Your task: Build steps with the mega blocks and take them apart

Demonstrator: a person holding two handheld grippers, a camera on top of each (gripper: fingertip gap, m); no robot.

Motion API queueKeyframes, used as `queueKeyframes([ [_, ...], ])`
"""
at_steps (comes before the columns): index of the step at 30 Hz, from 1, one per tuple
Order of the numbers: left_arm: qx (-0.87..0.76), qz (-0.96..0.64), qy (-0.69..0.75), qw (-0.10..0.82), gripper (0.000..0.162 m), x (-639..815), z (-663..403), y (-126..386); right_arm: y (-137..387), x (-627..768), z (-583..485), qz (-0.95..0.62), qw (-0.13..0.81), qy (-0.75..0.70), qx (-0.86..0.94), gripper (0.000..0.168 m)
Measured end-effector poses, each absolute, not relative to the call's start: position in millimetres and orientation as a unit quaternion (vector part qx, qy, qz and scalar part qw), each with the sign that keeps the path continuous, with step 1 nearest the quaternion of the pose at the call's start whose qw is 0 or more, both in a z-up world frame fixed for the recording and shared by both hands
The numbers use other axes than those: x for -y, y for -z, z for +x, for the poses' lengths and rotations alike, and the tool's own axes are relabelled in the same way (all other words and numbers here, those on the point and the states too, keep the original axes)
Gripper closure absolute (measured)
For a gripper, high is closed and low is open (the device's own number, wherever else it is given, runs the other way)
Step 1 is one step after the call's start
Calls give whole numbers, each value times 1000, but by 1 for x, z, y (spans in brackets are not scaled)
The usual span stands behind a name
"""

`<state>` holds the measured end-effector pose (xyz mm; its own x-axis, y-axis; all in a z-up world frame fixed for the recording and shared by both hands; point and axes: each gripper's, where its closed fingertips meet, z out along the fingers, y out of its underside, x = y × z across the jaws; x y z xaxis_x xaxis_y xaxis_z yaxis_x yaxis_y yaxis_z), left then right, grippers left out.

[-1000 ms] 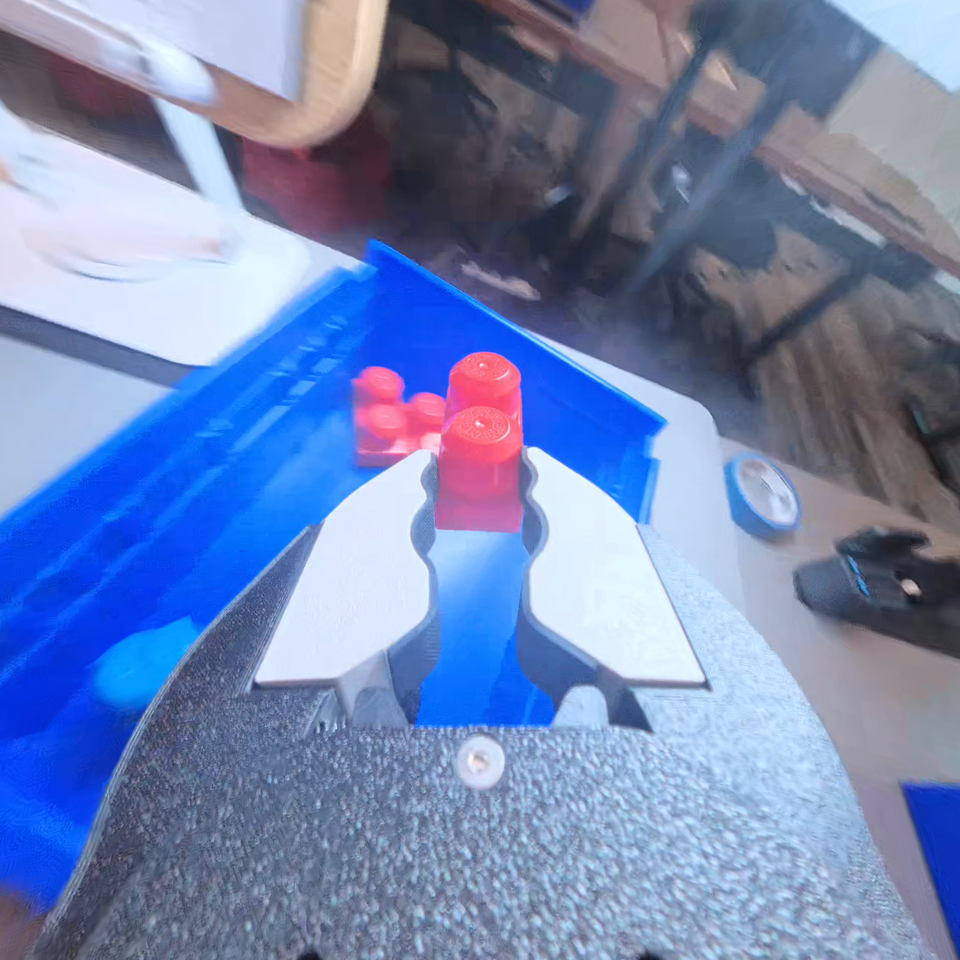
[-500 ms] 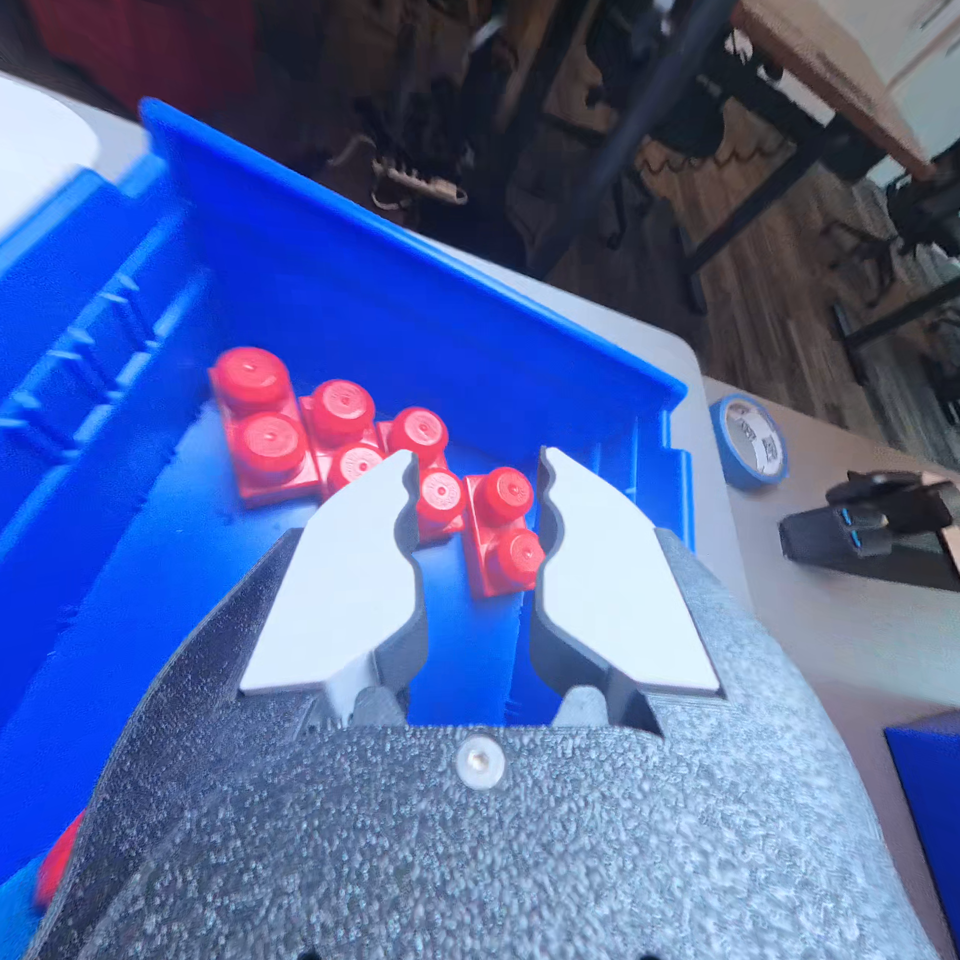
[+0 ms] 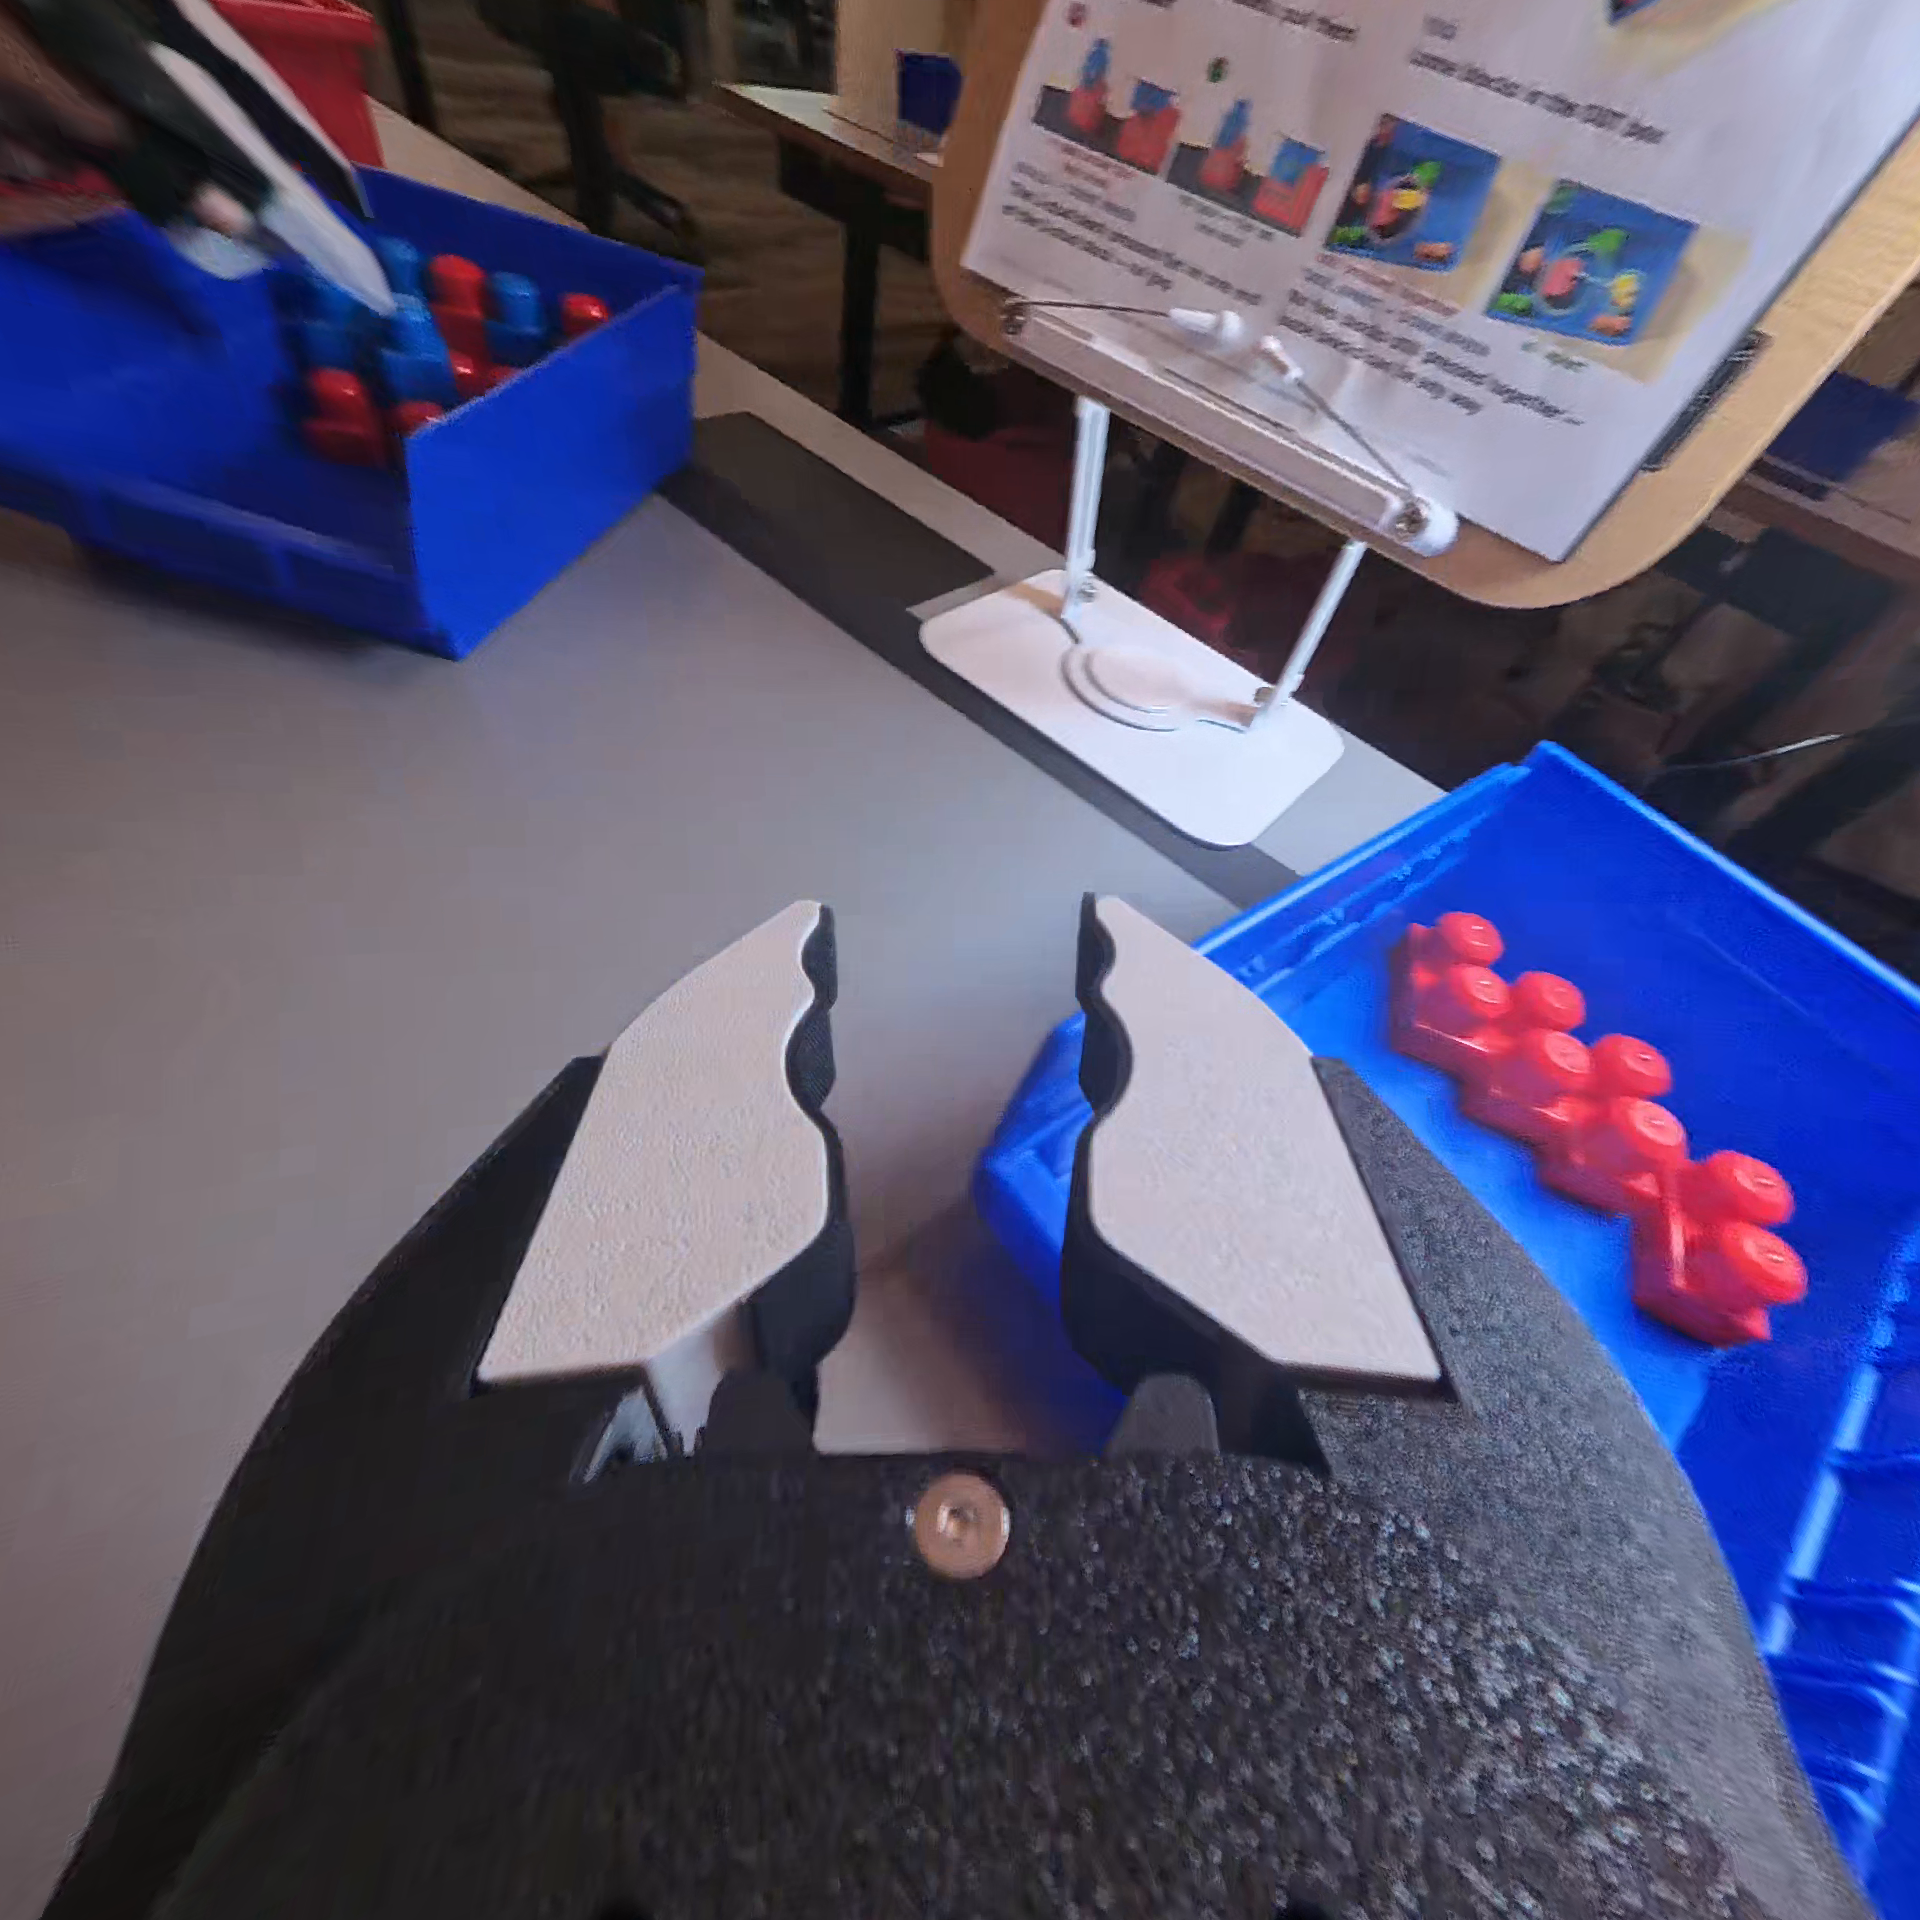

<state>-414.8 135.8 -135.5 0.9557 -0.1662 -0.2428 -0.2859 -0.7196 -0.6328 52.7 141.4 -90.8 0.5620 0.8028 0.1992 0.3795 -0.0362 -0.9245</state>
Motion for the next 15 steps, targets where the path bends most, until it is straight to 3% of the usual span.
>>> queueKeyframes([
  [5, -96, -961, -100, 238, 95, -151, -463, 189, 102, -89, 25, -677, 518, -262, 452, 126],
  [9, -162, -949, -196, 187, 123, -160, -473, 192, 112, -73, 12, -674, 499, -271, 472, 126],
  [15, -213, -941, -225, 135, 120, -154, -467, 195, 123, -63, 4, -676, 479, -301, 472, 128],
])
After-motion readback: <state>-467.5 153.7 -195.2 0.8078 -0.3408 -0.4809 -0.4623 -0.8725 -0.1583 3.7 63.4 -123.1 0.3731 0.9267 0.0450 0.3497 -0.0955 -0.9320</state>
